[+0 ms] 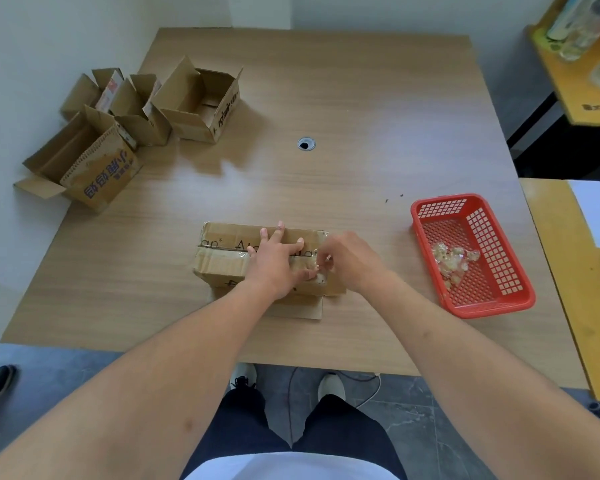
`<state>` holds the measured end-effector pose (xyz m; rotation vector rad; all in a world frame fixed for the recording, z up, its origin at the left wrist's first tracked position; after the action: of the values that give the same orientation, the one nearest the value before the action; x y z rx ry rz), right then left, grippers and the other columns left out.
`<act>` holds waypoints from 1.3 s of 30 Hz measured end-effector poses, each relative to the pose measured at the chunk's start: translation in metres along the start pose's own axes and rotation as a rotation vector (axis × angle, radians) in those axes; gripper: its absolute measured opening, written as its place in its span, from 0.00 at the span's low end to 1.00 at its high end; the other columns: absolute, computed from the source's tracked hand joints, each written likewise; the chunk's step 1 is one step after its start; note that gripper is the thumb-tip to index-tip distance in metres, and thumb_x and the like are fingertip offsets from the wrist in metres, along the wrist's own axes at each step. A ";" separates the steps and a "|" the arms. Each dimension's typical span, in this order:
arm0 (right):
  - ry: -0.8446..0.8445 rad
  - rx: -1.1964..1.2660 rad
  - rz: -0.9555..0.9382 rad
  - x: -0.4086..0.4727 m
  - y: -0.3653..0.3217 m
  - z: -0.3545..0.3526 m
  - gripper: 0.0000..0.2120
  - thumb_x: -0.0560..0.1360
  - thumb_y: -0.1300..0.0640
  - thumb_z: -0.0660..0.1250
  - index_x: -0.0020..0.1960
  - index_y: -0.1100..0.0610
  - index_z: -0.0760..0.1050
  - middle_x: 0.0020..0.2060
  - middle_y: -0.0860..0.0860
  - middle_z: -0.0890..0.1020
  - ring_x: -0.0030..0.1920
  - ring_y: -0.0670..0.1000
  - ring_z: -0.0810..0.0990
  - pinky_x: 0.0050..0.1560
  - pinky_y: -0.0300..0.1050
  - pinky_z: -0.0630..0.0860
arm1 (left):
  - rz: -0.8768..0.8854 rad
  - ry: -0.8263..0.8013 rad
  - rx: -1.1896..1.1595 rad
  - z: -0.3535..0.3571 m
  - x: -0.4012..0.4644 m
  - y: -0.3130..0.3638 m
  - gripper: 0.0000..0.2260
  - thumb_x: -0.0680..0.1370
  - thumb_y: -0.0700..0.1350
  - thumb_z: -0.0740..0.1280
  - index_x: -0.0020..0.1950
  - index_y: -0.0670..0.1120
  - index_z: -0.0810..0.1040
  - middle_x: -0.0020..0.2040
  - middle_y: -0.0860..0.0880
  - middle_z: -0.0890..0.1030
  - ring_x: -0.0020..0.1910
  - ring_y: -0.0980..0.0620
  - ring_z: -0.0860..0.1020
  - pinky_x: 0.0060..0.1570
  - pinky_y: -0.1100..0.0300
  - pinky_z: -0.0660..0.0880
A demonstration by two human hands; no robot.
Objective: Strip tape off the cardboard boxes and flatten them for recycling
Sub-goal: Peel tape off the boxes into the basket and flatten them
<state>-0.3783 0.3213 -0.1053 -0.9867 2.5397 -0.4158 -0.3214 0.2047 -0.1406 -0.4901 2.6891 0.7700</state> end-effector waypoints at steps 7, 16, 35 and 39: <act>-0.022 -0.013 -0.096 0.000 -0.002 0.003 0.07 0.75 0.63 0.71 0.48 0.54 0.86 0.46 0.51 0.77 0.45 0.57 0.79 0.42 0.49 0.74 | 0.106 0.004 0.166 0.015 -0.011 -0.006 0.33 0.79 0.70 0.56 0.82 0.62 0.53 0.82 0.51 0.34 0.81 0.42 0.35 0.79 0.41 0.41; 0.105 -0.313 -0.177 -0.002 -0.024 0.007 0.07 0.80 0.56 0.67 0.49 0.59 0.80 0.49 0.54 0.79 0.45 0.59 0.81 0.35 0.47 0.68 | 0.131 -0.024 0.290 0.026 -0.011 -0.013 0.33 0.79 0.73 0.44 0.81 0.64 0.38 0.78 0.53 0.25 0.79 0.45 0.29 0.79 0.47 0.38; 0.627 0.960 0.456 -0.032 0.064 0.017 0.07 0.80 0.59 0.66 0.44 0.51 0.73 0.39 0.53 0.85 0.39 0.52 0.87 0.43 0.57 0.85 | 0.111 -0.048 0.264 0.022 -0.011 -0.013 0.33 0.79 0.72 0.47 0.81 0.65 0.41 0.79 0.53 0.27 0.79 0.46 0.30 0.79 0.47 0.38; 0.514 0.355 -0.028 -0.033 0.027 0.003 0.03 0.76 0.63 0.72 0.45 0.57 0.84 0.42 0.53 0.85 0.41 0.55 0.84 0.43 0.54 0.81 | 0.103 -0.049 0.255 0.022 -0.010 -0.013 0.33 0.79 0.72 0.48 0.81 0.66 0.42 0.79 0.54 0.28 0.79 0.46 0.30 0.79 0.47 0.39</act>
<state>-0.3696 0.3625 -0.1109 -0.8595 2.7362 -1.2161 -0.3026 0.2086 -0.1607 -0.2695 2.7309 0.4474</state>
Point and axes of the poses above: each hand's wrist, its own x-axis towards the middle knuckle, its own z-axis out of the palm, y = z × x, the point moved 10 cm from there along x, towards the middle knuckle
